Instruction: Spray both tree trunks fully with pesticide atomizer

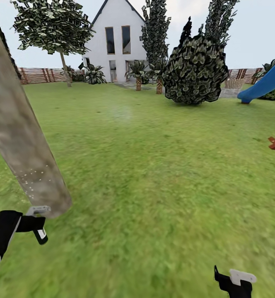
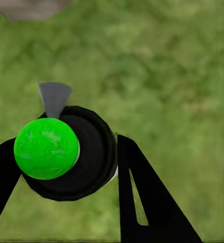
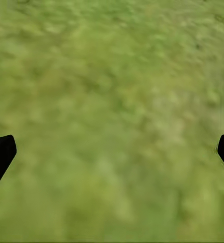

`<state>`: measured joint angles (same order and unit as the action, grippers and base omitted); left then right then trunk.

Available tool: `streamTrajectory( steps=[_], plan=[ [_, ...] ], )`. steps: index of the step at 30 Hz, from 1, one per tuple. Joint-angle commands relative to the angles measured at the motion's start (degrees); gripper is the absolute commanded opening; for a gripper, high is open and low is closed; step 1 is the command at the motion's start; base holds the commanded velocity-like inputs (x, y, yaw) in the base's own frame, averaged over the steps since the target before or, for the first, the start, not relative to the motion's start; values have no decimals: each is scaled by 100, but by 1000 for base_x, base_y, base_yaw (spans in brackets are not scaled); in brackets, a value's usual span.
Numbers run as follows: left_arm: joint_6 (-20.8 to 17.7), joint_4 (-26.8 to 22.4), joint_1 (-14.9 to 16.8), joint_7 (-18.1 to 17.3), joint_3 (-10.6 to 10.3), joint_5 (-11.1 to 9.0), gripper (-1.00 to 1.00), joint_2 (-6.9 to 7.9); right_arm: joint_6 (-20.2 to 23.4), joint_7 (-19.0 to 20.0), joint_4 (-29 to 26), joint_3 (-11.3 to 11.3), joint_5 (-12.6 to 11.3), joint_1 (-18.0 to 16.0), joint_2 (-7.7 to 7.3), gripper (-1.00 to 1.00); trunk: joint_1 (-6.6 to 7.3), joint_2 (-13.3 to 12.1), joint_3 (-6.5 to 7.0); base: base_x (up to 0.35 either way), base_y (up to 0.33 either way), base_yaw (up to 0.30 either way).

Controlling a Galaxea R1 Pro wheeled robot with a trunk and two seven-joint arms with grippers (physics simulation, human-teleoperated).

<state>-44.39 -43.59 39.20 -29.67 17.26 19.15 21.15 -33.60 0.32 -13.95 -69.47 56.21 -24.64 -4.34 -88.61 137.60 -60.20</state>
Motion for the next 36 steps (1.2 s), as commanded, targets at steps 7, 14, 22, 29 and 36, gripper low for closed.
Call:
streamTrajectory(
  steps=[7, 14, 22, 29, 36],
  plan=[
    [-8, 205, -12, 746, 599, 38, -100, -1, -24, 3, 6, -49, 51, -6, 0, 100, 1, 2, -5, 3, -253, 184],
    [-8, 249, -14, 779, 583, 50, -100, -95, -24, 3, 6, -49, 54, -6, 2, 100, 1, 2, -5, 0, -40, 276],
    [-4, 190, -1, 1213, 574, 32, -100, -232, -24, 3, 6, -49, 55, -6, 1, 100, 1, 2, -5, 45, -48, 277],
    [1, 154, 63, 1617, 79, 39, -100, -710, -24, 3, 6, -49, 56, -6, 1, 100, 1, 2, -5, 185, -210, 174],
    [1, 158, 48, 1693, 44, 57, -100, -702, -24, 3, 6, -49, 55, -6, 1, 100, 1, 2, -5, 230, -196, 10]
  ],
)
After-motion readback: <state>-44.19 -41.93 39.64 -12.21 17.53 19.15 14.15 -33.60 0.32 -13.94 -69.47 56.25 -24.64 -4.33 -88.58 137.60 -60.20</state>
